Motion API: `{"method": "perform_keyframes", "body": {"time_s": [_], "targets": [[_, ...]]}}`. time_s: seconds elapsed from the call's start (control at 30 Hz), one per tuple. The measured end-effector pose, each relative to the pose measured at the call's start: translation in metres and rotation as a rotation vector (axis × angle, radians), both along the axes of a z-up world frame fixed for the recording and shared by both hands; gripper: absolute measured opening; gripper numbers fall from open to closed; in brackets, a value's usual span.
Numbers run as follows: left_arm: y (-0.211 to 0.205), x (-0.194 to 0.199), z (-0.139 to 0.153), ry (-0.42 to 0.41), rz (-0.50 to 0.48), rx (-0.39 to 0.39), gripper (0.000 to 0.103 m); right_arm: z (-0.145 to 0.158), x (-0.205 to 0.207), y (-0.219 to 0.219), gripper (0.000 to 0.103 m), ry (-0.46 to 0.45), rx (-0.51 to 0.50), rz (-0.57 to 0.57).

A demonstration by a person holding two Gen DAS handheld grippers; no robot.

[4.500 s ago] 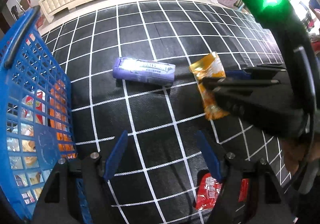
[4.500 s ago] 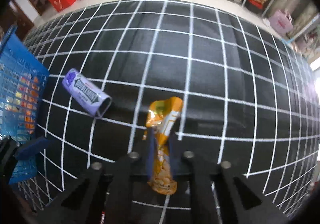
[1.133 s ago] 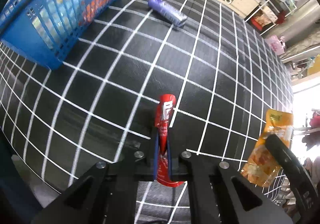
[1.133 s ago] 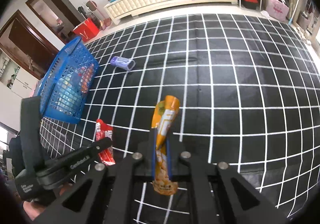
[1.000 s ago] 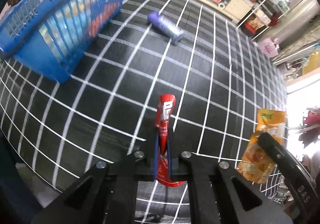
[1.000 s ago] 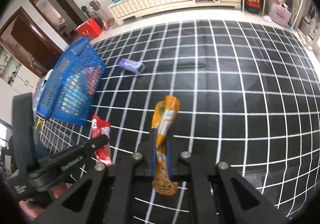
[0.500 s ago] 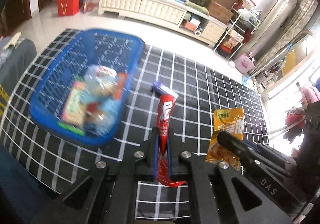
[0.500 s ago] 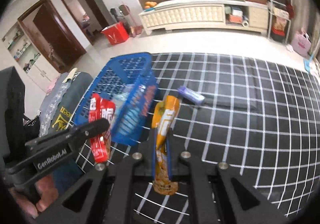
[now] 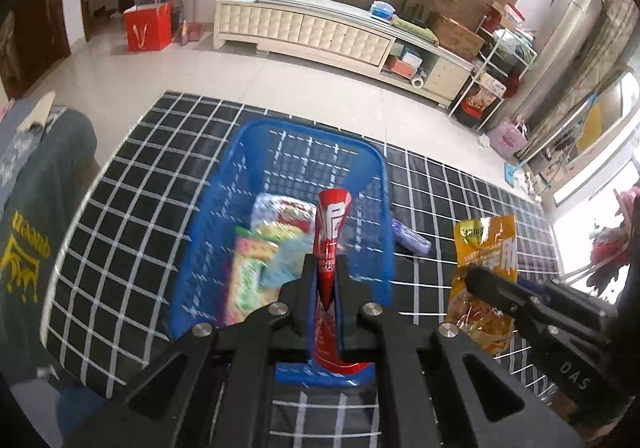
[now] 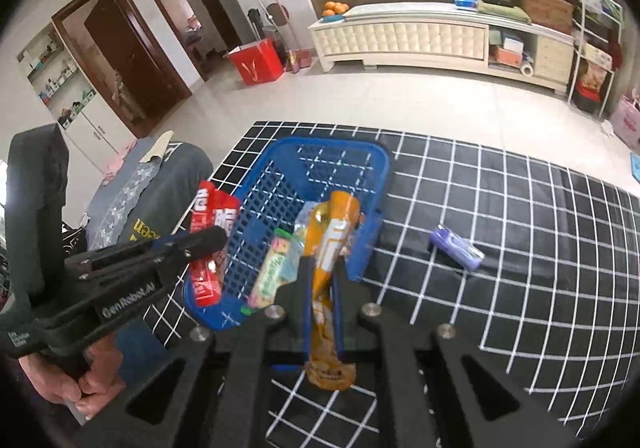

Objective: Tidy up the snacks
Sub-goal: 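Carry both snacks over the blue basket and lower them inside, then open both grippers to drop the snacks into the basket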

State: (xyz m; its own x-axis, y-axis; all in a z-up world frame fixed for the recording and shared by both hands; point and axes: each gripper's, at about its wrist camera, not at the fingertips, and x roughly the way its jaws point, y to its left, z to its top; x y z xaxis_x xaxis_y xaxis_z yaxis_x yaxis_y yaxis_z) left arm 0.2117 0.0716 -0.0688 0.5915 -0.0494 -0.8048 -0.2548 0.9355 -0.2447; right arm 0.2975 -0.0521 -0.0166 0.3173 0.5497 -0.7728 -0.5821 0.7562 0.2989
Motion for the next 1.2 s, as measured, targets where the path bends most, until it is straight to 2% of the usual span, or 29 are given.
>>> {"method": "perform_keyframes", "body": {"time_s": [0.17, 0.33, 0.43, 0.5, 0.7, 0.83, 1.2], "targets": [[0.01, 0.029, -0.009, 0.036, -0.105, 0.06, 0.006, -0.006, 0.013, 0.023, 0.012, 0.002, -0.02, 0.009], [0.01, 0.055, -0.025, 0.063, -0.213, 0.162, 0.006, -0.018, 0.023, 0.038, 0.012, 0.018, -0.049, 0.012], [0.014, 0.068, -0.035, 0.086, -0.23, 0.185, 0.006, -0.026, 0.029, 0.043, 0.012, 0.031, -0.062, 0.009], [0.019, 0.075, -0.039, 0.093, -0.233, 0.17, 0.009, -0.031, 0.031, 0.045, 0.012, 0.036, -0.076, 0.008], [0.03, 0.085, -0.047, 0.114, -0.266, 0.144, 0.025, -0.032, 0.034, 0.048, 0.012, 0.038, -0.098, 0.0], [0.037, 0.08, -0.04, 0.09, -0.272, 0.112, 0.031, -0.027, 0.033, 0.049, 0.012, 0.031, -0.106, -0.005], [0.056, 0.064, -0.017, 0.04, -0.289, 0.107, 0.034, -0.008, 0.028, 0.07, 0.012, 0.006, -0.105, 0.005]]}}
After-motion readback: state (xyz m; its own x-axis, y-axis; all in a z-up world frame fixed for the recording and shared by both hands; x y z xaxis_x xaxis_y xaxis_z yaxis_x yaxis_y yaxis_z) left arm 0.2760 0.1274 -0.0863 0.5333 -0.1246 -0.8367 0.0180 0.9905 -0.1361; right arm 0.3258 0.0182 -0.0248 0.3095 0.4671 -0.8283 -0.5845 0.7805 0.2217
